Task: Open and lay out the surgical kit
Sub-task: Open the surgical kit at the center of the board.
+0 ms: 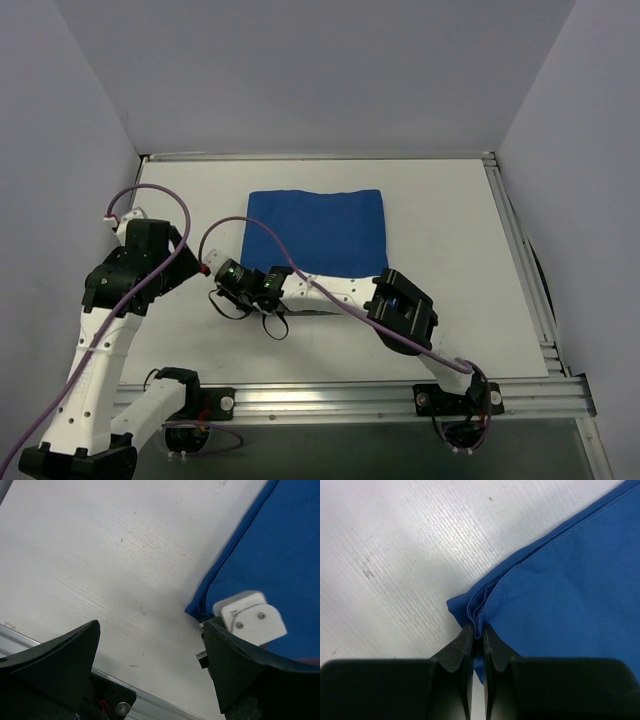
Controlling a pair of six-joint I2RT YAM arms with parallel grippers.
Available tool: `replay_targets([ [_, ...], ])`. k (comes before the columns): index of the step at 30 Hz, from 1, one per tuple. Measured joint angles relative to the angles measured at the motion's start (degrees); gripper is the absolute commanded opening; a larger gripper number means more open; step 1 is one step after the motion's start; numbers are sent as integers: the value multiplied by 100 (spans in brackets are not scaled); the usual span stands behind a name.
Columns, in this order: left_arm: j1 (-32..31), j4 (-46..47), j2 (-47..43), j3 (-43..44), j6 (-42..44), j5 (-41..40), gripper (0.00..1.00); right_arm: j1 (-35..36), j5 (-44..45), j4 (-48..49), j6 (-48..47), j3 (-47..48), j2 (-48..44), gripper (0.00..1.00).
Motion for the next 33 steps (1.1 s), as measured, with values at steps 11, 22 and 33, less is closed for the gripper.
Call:
replay_targets([
  [11,0,396,295,-428,31,306,94,-807,203,422,868,-922,-1078,0],
  [22,0,922,807,-640,236,651,94,-3746,1762,-317,2081,-2800,-2813,0],
  [33,-2,1342,782,-835,382,935,94,-7952,3034,-1290,2811,-3427,-3746,0],
])
